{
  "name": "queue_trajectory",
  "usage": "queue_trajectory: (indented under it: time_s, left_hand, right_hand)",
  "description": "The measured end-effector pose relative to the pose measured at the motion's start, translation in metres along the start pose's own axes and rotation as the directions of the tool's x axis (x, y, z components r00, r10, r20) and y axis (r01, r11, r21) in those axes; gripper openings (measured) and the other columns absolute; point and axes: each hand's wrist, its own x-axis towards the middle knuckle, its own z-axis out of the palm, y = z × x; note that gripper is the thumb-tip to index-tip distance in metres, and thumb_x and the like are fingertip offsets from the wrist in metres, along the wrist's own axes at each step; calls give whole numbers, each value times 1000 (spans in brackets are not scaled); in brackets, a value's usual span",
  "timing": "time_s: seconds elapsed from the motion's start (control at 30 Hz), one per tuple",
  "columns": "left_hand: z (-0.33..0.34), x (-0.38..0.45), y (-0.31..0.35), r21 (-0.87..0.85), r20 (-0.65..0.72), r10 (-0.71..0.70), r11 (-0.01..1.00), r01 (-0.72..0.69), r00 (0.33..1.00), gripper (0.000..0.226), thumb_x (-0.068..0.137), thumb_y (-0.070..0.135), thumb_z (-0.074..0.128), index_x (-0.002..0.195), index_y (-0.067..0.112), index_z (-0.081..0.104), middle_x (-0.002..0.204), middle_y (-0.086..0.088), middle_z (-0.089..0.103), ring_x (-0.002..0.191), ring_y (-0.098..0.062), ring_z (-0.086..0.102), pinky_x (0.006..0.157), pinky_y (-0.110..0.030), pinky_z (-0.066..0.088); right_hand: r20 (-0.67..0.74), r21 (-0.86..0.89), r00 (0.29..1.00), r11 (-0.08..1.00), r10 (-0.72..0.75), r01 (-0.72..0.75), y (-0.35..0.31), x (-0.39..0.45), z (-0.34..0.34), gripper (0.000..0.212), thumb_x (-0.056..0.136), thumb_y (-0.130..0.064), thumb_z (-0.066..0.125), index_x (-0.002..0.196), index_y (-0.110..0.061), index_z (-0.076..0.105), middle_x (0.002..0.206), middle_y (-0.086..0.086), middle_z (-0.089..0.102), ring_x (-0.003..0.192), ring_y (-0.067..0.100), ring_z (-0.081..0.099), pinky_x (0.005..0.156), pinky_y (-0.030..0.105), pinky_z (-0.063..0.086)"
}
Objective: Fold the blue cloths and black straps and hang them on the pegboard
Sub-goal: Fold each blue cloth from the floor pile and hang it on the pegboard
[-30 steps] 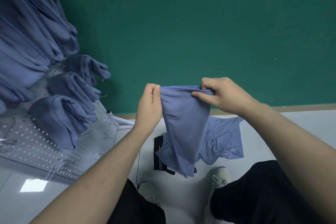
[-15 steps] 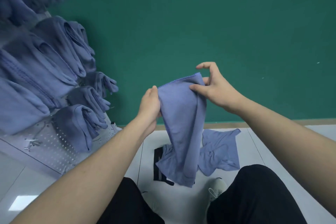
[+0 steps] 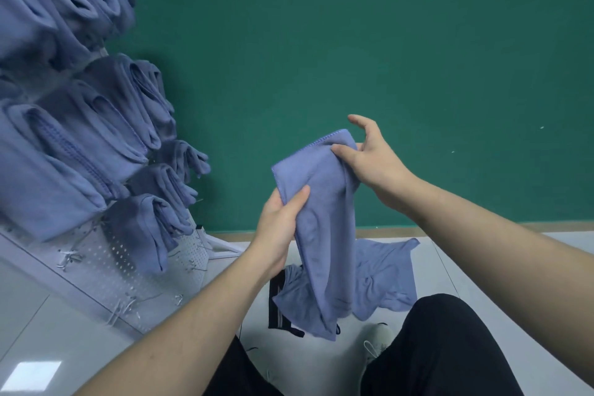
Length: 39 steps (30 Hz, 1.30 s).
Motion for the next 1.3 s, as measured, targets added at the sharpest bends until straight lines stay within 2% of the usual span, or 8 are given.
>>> queue_trajectory:
  time_s: [0.2,0.4,0.6,0.77,0.9,0.97,1.13,1.3]
  left_hand:
    - [1,5,22,-78,-7,17,997,-17,1000,27,103,23,55,129,21,60,122,-3,72,114,-19,68,91,-37,56]
    - [4,8,31,-193,-60,-49,981,36,997,24,104,18,54,127,14,58,117,-11,73,104,-25,73,85,-42,60]
    - [-2,6,35,-154,-139,-60,987,39,988,21,106,18,50,125,19,58,118,-5,73,99,-19,74,76,-37,61]
    - [1,1,43,-84,-89,-79,994,72,993,20,106,24,50,120,32,61,116,5,74,97,-13,74,71,-33,60]
    - [4,0,49,-30,-102,-45,999,42,994,15,105,28,52,116,35,59,115,9,73,99,-7,73,76,-31,59]
    - [4,-1,52,7,-95,-25,1000,26,995,14,104,28,54,115,35,59,116,10,72,101,-4,71,81,-28,58]
    - [1,-2,55,32,-148,-34,999,39,988,12,104,28,54,115,27,59,114,5,72,86,-2,73,69,-23,57]
    - [-1,-12,67,-135,-46,-467,879,458,883,46,94,52,61,103,7,70,95,-13,77,73,-27,75,76,-37,56]
  right_hand:
    - [-75,255,986,959,149,-126,-5,-7,-8,57,94,-35,68,141,-27,36,94,4,68,64,10,64,65,29,53]
    - [333,20,888,939,317,-343,21,-39,2,31,89,-52,67,99,-24,75,101,-5,77,96,12,69,93,35,52]
    - [191,145,962,963,198,-227,35,-49,0,28,97,-39,62,75,-25,52,71,-9,57,67,12,51,74,33,46]
    - [201,152,930,928,309,-341,33,-54,3,26,92,-41,69,80,-23,55,75,-6,60,59,9,52,55,26,37]
    - [501,282,742,727,445,-626,30,-61,-5,41,93,-42,63,121,-13,69,119,9,73,106,25,70,95,41,53]
    - [515,170,707,751,484,-638,32,-66,-6,43,90,-45,65,121,-16,68,114,5,74,100,22,71,90,39,54]
    - [354,286,852,822,386,-492,29,-61,-7,14,95,-30,66,103,-18,67,101,-2,75,87,15,71,78,33,56]
    - [248,224,889,870,385,-439,14,-54,-2,9,100,-25,60,94,-19,60,92,0,71,77,15,66,71,32,55]
